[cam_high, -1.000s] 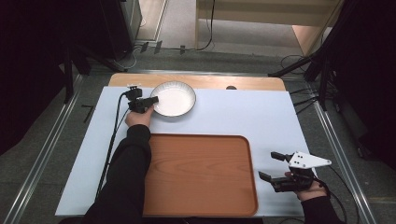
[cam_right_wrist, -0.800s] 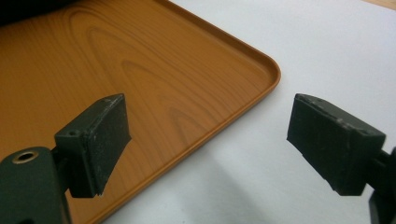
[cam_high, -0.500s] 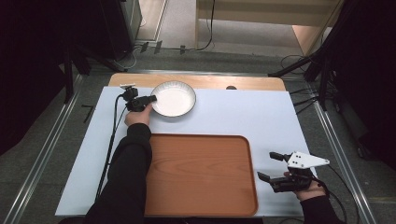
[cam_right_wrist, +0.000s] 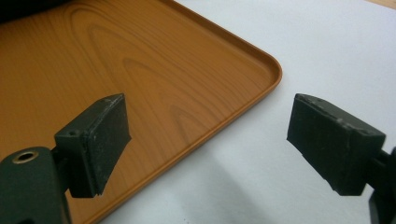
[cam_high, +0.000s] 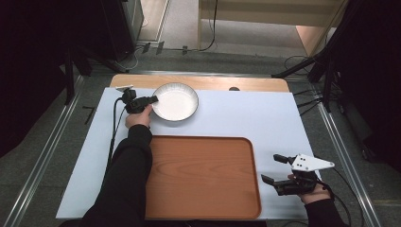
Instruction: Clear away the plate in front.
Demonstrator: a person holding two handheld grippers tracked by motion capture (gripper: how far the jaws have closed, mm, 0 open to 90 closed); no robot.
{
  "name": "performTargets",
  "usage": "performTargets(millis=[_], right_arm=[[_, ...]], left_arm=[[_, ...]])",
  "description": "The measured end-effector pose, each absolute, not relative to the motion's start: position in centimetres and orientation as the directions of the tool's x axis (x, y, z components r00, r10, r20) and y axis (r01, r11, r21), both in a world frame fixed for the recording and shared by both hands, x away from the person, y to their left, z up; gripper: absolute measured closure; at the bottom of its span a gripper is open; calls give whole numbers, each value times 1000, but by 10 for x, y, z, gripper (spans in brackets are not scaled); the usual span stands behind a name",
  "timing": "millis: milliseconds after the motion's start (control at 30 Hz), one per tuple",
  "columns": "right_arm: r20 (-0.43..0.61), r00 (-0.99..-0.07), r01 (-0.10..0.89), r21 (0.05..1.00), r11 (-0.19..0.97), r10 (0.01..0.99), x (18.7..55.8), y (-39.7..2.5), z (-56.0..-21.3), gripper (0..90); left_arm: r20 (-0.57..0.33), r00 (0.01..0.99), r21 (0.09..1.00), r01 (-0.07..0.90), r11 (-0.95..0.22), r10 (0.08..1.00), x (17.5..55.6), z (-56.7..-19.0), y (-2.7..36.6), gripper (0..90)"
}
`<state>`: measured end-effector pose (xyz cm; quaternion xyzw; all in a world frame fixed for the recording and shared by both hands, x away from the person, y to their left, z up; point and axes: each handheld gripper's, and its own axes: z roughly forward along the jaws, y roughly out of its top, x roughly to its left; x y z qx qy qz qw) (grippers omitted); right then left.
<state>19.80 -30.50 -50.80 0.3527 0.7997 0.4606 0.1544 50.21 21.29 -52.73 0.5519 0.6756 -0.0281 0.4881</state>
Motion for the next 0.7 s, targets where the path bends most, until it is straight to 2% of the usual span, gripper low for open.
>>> performTargets(millis=[700], right_arm=[[78,-700,424,845,325,709,199,-305,-508,137]], left_arm=[[-722,197,486,827,284,663,477,-482,225,842]])
